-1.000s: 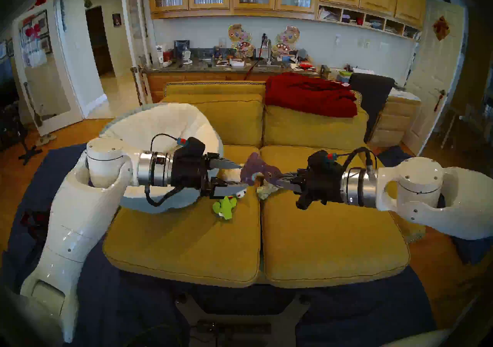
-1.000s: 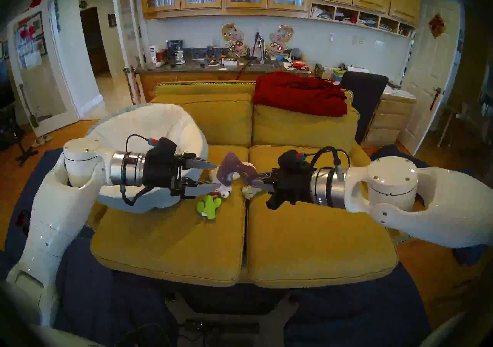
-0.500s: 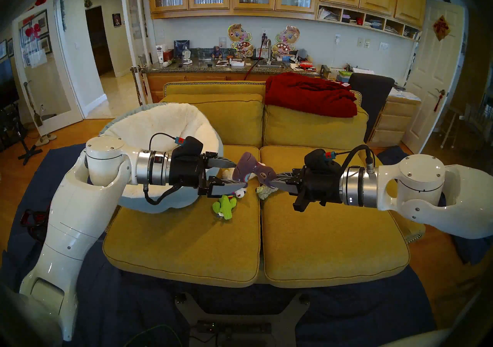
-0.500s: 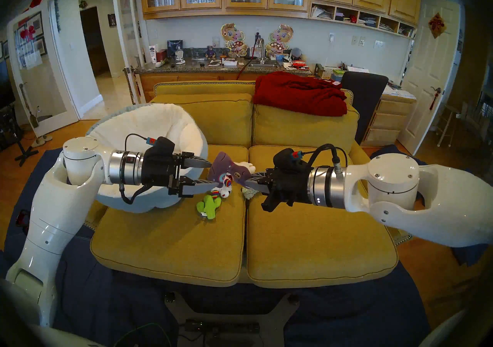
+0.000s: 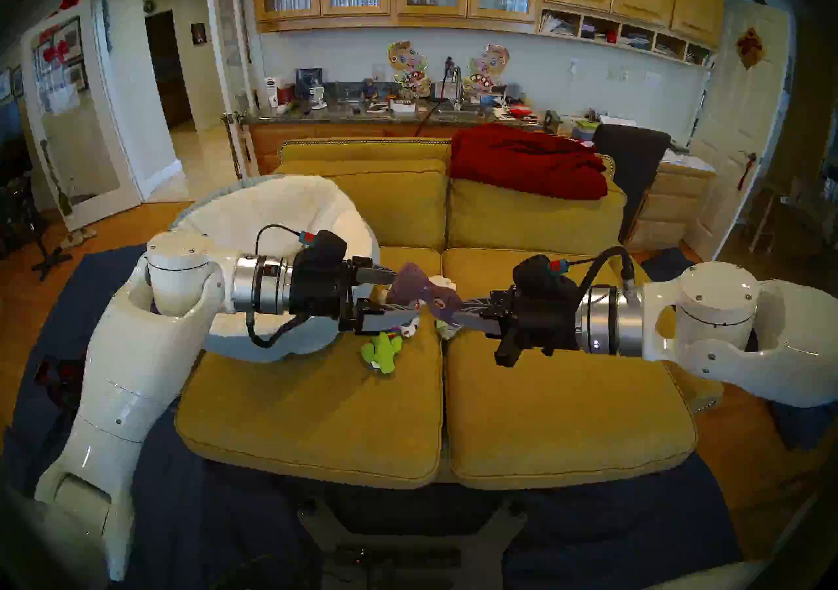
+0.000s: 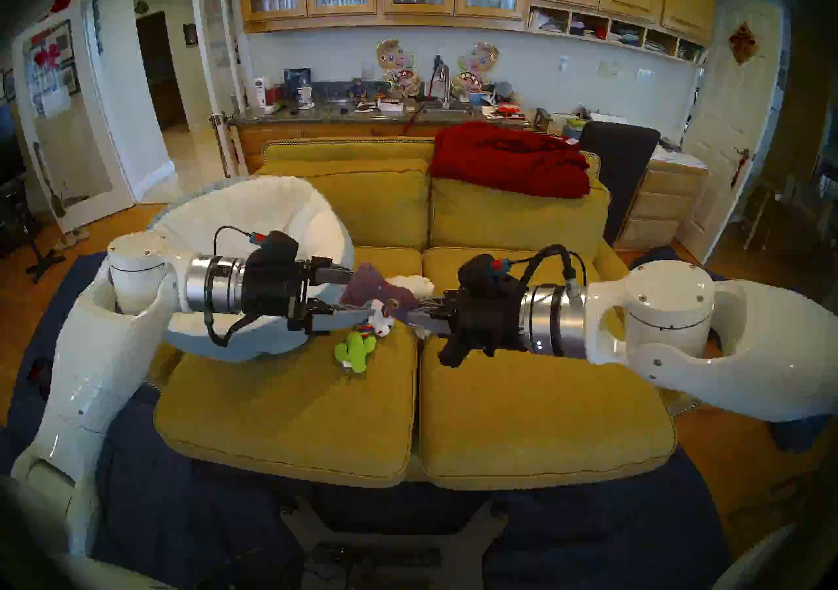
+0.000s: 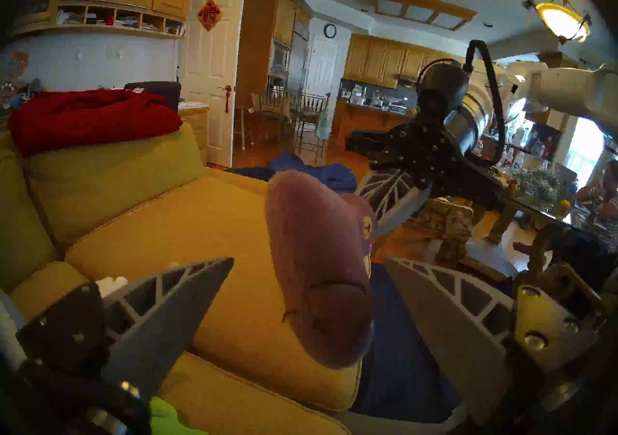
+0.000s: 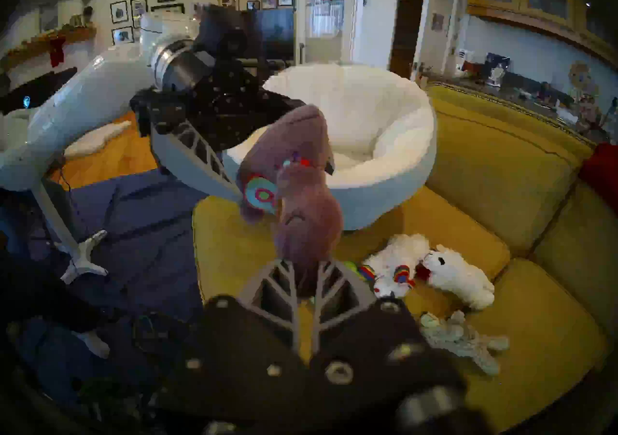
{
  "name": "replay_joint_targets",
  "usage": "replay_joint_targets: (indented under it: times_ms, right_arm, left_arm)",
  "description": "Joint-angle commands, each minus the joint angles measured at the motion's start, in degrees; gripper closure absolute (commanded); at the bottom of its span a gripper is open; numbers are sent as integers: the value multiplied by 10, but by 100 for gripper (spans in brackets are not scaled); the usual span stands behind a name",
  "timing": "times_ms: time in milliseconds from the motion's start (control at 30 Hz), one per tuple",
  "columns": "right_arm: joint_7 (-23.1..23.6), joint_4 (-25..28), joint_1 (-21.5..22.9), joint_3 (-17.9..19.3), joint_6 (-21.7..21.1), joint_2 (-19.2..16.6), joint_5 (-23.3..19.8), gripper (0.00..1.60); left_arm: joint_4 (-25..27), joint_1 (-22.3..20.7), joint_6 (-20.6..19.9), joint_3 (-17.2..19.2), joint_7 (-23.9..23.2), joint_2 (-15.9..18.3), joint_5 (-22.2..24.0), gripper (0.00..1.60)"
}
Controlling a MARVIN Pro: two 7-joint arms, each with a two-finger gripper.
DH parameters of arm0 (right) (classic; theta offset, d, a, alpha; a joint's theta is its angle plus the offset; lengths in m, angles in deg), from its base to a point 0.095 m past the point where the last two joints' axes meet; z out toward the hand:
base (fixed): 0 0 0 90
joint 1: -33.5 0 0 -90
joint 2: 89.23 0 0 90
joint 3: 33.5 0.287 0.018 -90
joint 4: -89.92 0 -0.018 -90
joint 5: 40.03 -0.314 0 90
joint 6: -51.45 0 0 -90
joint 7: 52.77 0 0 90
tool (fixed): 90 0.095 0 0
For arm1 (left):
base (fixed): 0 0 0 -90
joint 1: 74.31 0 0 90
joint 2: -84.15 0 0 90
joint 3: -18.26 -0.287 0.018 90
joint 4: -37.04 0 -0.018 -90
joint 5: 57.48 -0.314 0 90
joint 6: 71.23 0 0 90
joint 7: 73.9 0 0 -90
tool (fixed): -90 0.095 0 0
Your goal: Put toys into dog bed
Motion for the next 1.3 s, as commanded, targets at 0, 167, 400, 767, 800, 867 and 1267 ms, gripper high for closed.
replay_joint_targets:
  times_ms: [0, 167, 400, 767, 800, 867, 1267]
  right_arm:
    - [-4, 3, 26, -2, 5, 0, 3, 160]
    - [0, 1, 33, -11, 9, 0, -2, 160]
    - [10, 0, 44, -20, 18, 0, -10, 160]
    - [17, -7, 61, -39, 25, 0, -18, 0]
    - [17, -7, 61, -39, 25, 0, -18, 0]
    - [17, -12, 66, -44, 26, 0, -19, 0]
    - [-2, -38, 72, -79, 23, 0, 1, 0]
  left_arm:
    - [11, -16, -7, 8, -13, -2, 16, 81]
    - [11, -15, -9, 7, -11, -1, 19, 97]
    - [12, -11, -7, 8, -11, 1, 25, 152]
    - [12, -3, 4, 15, -12, 6, 32, 160]
    - [12, -3, 4, 15, -12, 6, 32, 160]
    - [14, -3, 8, 19, -9, 9, 30, 160]
    - [18, 12, 10, 66, 22, 41, 4, 160]
